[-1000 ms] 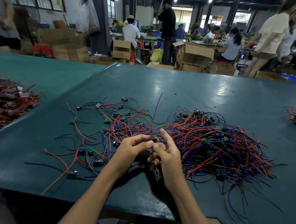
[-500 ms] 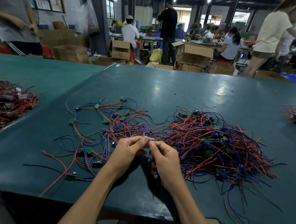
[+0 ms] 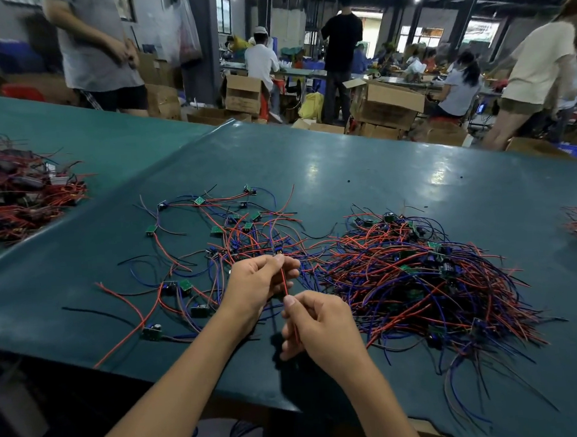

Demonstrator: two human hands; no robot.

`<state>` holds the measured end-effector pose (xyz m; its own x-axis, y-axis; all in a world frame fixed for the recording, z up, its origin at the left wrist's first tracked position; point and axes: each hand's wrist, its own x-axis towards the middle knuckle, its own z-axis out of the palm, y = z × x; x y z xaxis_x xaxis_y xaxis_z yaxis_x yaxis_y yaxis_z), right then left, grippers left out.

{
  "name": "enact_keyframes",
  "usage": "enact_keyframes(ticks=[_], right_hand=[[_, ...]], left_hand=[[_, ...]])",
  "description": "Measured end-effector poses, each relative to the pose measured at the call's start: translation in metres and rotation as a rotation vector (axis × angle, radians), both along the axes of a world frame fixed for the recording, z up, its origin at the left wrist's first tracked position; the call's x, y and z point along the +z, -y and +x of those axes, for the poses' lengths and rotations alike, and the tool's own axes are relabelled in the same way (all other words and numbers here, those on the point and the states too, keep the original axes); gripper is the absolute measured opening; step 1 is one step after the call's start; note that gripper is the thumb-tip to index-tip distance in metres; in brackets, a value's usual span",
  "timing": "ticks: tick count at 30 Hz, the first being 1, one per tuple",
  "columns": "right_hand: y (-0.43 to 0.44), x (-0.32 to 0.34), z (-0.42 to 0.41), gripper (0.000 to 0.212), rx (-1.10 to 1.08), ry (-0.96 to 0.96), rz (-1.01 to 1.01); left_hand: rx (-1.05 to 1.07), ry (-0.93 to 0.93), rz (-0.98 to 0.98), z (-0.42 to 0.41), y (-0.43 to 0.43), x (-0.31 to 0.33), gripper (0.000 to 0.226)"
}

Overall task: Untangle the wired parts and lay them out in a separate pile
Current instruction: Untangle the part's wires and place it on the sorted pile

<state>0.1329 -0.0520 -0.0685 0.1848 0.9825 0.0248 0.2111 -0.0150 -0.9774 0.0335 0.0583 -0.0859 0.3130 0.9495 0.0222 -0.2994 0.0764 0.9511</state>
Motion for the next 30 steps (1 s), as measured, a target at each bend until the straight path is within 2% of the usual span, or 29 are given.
enact_keyframes(ticks=[5, 10, 13, 16, 18, 21, 23, 30], right_hand=[[0.016, -0.004, 0.011, 0.027, 0.048, 0.166, 0.051], [0.024, -0.016, 0.019, 0.025, 0.049, 0.406, 0.231], [0.027, -0.023, 0.021, 0.024, 0.045, 0.427, 0.276], [0.028, -0.024, 0.022, 0.024, 0.069, 0.372, 0.253], [0.030, -0.023, 0.024, 0.029, 0.043, 0.223, 0.226], [0.033, -0.020, 0.026, 0.052, -0.029, -0.022, 0.200], [0.033, -0.019, 0.028, 0.059, -0.085, -0.078, 0.202], [0.030, -0.023, 0.030, 0.025, -0.106, -0.108, 0.184]], left_hand=[[0.026, -0.026, 0.001, 0.002, 0.001, 0.001, 0.030], [0.015, -0.019, -0.007, 0.002, 0.001, 0.001, 0.030], [0.021, -0.019, -0.009, 0.002, 0.002, 0.001, 0.029], [-0.001, 0.008, -0.012, 0.000, 0.002, 0.002, 0.029], [-0.049, 0.040, -0.010, -0.002, 0.003, 0.003, 0.027], [-0.148, 0.142, -0.053, -0.007, 0.007, 0.005, 0.026], [-0.254, 0.180, -0.057, -0.010, 0.009, 0.007, 0.024], [-0.607, 0.271, -0.097, -0.019, 0.017, 0.013, 0.017]])
